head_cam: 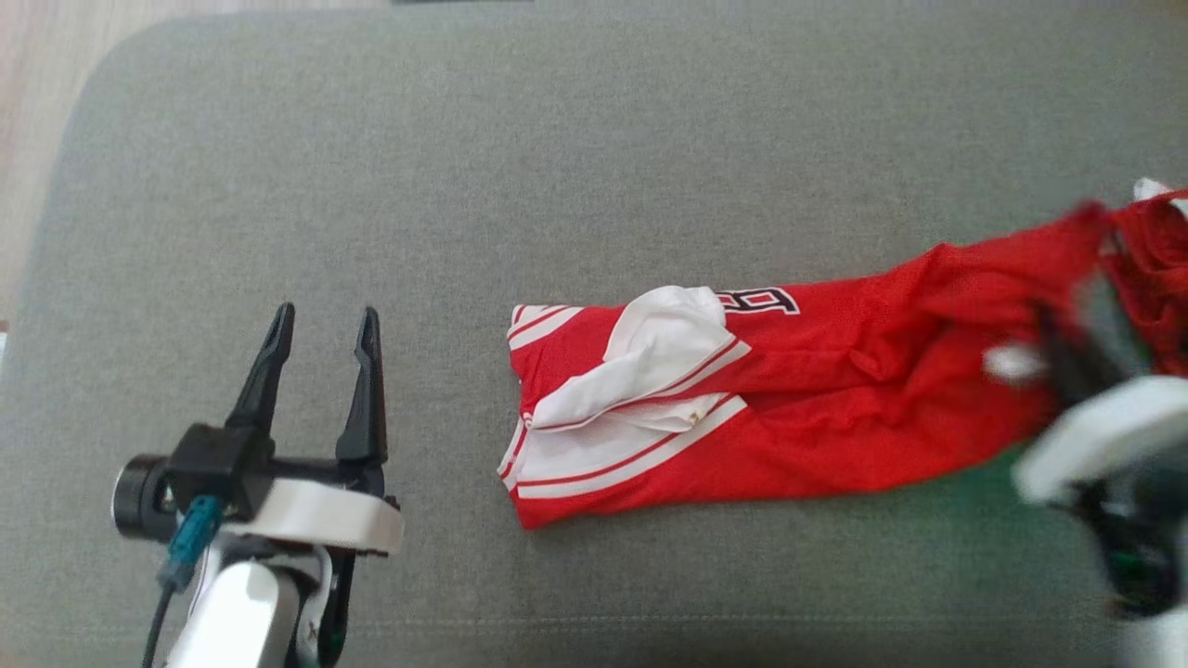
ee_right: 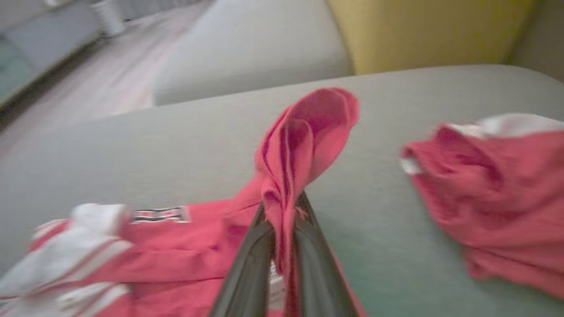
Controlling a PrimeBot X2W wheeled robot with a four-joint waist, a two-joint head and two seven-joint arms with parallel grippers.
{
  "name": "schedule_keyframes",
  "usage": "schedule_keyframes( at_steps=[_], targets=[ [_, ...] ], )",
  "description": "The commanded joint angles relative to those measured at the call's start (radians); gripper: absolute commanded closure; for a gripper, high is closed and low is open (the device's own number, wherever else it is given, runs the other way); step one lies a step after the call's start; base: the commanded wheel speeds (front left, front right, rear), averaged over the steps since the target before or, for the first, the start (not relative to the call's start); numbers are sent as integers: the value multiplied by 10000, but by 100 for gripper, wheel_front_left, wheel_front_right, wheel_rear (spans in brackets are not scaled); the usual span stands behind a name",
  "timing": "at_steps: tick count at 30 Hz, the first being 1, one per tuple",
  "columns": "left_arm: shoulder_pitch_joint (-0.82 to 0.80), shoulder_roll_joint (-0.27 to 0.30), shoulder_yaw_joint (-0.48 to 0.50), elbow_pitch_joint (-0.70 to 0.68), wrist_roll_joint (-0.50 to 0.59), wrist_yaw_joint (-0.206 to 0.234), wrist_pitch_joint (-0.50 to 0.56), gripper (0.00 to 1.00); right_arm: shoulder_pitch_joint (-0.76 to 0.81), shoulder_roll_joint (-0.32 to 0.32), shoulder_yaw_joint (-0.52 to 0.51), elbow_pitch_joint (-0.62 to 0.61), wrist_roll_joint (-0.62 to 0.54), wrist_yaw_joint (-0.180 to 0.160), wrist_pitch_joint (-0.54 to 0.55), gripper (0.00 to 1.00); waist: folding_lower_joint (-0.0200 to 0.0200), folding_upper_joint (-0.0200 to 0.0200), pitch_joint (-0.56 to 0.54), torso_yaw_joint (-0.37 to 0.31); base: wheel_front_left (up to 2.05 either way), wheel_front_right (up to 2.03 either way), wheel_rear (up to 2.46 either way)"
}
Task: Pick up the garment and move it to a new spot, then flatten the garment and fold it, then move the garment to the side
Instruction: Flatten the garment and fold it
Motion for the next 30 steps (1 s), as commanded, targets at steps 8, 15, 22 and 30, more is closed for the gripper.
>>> schedule_keyframes(
  at_steps=[8, 15, 22, 30],
  targets=[
    [-68, 163, 190, -178, -51, 81, 20, 0, -1047, 1423, 4088, -253, 2005, 39, 323, 100, 0, 0, -356, 108, 0, 0, 0],
    [-232, 75, -84, 28, -47, -53, 27, 0, -1935, 1449, 6873, 1747, 4237, 39, -1639, 100, 0, 0, -236, 674, 0, 0, 0],
    [-320, 70, -140, 137, -67, -67, -1, 0, -2910, 1451, 7880, 3604, 4908, 39, -2861, 74, 0, 0, -86, 940, 0, 0, 0],
    [-356, 106, -15, 80, -106, 41, -46, 0, -3600, 1452, 8624, 3863, 3577, 39, -4789, 0, 0, 0, -49, 810, 0, 0, 0]
  ],
)
